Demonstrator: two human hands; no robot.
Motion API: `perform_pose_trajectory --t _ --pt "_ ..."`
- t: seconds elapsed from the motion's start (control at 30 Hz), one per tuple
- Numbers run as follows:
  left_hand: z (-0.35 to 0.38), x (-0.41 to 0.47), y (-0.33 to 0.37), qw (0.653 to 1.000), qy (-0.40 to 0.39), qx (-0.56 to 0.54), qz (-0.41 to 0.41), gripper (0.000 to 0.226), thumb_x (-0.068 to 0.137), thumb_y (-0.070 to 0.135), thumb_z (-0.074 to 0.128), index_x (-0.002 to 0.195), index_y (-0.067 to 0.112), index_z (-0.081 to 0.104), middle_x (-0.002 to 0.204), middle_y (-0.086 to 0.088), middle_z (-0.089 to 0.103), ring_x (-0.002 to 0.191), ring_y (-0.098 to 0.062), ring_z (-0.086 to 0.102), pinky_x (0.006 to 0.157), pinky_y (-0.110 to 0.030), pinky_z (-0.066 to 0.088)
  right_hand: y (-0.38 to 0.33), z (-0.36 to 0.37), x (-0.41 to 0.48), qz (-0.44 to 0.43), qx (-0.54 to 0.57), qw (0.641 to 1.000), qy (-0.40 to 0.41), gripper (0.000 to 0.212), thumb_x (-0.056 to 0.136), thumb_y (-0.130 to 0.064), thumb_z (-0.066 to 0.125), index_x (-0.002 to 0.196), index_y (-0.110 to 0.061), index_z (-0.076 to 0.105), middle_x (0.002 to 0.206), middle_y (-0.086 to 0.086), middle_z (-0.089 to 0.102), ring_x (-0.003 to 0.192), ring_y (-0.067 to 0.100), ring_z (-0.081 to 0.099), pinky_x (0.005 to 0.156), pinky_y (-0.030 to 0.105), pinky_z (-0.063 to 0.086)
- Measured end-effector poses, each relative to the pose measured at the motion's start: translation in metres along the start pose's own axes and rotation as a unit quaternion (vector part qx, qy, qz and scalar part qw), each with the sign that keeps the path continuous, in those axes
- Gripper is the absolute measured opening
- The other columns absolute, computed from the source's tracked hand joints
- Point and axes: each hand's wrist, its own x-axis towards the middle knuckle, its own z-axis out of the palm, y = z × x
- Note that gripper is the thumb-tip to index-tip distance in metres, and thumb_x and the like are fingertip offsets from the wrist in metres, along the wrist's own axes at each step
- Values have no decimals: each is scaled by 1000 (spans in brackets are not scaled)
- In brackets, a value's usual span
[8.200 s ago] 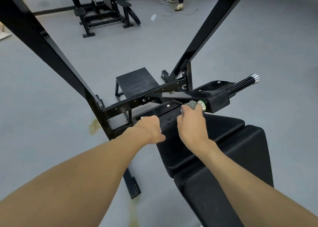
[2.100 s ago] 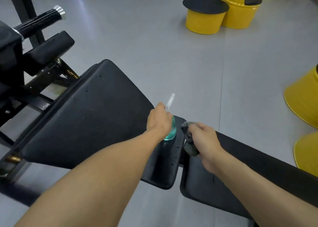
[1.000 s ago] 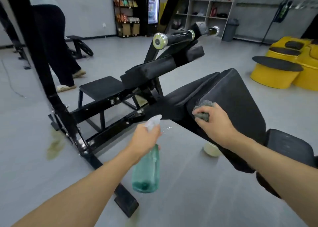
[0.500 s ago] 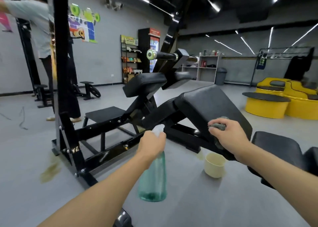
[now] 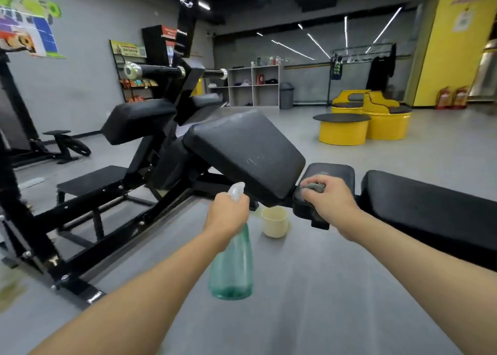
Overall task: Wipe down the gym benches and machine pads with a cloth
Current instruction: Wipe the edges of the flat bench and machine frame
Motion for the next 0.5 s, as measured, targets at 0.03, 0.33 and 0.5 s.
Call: perform_pose_trajectory --t 0.03,0.33,0.5 --pt "12 -5 1 1000 -15 10 -10 56 70 43 42 123 47 59 85 -1 68 80 -34 72 80 -47 60 7 -10 -1 6 -4 1000 4 15 88 -13 63 86 -25 70 96 1 66 73 21 61 53 25 47" --pt "133 -36 -8 993 -77 87 -5 27 93 34 47 84 10 57 75 -5 60 79 -32 65 72 -37 53 86 -97 -25 100 14 993 57 14 89 -7 60 92 -18 68 77 8 64 50 20 47 47 27 41" --pt "183 -48 10 987 -140 75 30 41 72 47 41 101 28 63 77 -2 67 78 -31 69 81 -47 59 124 -133 -42 129 13 987 97 15 88 -8 60 90 -21 69 79 6 64 49 20 48 47 26 41"
